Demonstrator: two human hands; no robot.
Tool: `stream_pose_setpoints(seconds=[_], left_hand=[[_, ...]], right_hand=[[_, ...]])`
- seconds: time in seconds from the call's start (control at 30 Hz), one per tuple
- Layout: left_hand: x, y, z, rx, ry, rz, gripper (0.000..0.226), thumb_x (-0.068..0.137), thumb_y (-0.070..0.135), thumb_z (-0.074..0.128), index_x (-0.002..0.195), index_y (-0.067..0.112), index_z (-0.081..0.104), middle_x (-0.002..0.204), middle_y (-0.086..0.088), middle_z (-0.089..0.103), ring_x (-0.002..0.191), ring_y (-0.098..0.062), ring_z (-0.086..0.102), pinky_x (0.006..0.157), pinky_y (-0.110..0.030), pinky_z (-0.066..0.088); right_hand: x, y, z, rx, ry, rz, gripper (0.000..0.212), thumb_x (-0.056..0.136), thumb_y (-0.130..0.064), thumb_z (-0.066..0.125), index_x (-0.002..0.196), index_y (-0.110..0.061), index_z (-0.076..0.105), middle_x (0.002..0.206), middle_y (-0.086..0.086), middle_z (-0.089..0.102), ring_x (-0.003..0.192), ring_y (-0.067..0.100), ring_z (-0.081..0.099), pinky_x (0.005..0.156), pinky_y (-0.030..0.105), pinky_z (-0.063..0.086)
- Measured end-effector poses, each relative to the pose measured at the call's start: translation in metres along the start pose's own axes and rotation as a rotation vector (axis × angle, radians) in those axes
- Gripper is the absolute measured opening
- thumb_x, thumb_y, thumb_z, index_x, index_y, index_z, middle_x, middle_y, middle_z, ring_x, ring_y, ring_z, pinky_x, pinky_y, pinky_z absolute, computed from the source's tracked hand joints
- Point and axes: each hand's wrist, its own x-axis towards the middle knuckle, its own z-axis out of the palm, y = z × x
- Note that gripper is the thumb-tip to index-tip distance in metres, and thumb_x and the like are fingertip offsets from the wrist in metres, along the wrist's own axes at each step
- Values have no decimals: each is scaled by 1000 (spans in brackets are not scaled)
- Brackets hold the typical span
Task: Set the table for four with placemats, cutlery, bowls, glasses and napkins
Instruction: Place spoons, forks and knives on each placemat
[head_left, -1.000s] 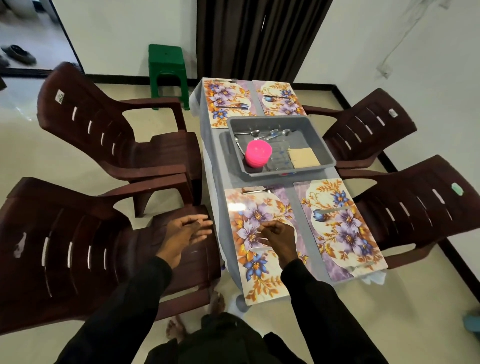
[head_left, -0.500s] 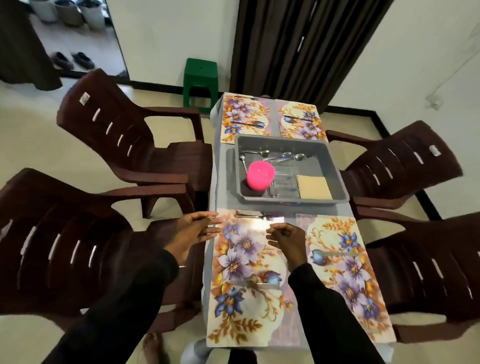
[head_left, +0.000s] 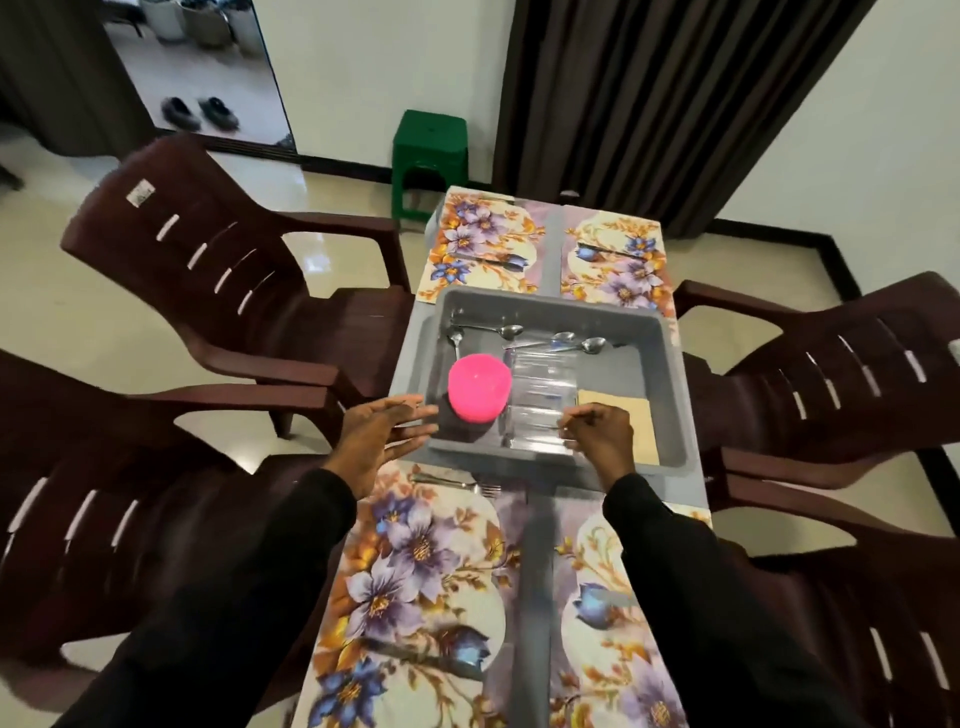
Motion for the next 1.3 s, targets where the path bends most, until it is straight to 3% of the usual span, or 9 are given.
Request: stream_pose_setpoints(seconds=[0.13,0.4,0.53,0.67,0.8,0.97,1.07,1.17,1.3], left_hand=[[38,6,27,27,7,9,24,101,14,60,121,3,67,112,-14,76,107,-35,73,93,-40,59],[103,14,51,16,53,18,28,100,16,61,124,2,66,113,-14,76,102,-32,74,77,-29,62],[122,13,52,13,60,29,28,100,17,61,125,3,66,114,-13,76,103,-33,74,82,-31,63],[134,9,46,2,80,28,29,100,17,61,125,3,65,113,-13,76,104,-34,74,89,-36,61],[140,6,37,-11,96,9,29,99,16,62,126,4,65,114,-14,76,105,-34,73,96,-42,59],[143,3,31,-31,142,-11,26,100,13,61,123,4,66,113,-13,76,104,-34,74,98,-45,55],[144,2,30,-33,146,-19,26,100,13,60,124,4,66,113,-13,76,104,-33,74,98,-45,55],[145,3,31,-33,130,-19,25,101,15,60,123,5,65,114,-13,76,105,-33,74,97,-43,55],[147,9,38,-13,108,-15,26,101,15,59,125,5,66,114,-12,76,104,-32,74,93,-39,60]], right_hand=[[58,-4,-17,-47,12,8,9,83,5,70,79,-3,72,79,18,74,64,25,71,62,35,58],[184,5,-23,-252,115,32,17,81,4,61,66,-3,67,67,14,66,63,28,66,56,37,56],[233,4,-14,-464,189,-26,21,82,-3,64,62,-1,58,61,9,54,62,26,55,50,28,34],[269,9,3,-424,185,-20,14,81,-15,80,86,-4,74,84,8,72,82,20,66,68,28,46],[285,9,25,-333,190,79,26,78,-31,85,69,-12,70,78,5,72,86,25,70,77,28,51],[286,4,43,-345,162,124,39,76,-34,86,106,-11,74,108,11,74,105,32,67,93,39,55],[291,10,46,-352,133,180,29,66,-28,85,89,-14,73,92,9,74,90,35,71,83,49,61],[288,5,47,-316,115,136,13,70,-12,83,71,-11,71,79,8,73,79,28,72,80,45,62],[276,-12,38,-302,134,6,22,76,-7,86,64,-19,73,73,3,74,77,22,73,83,45,62]])
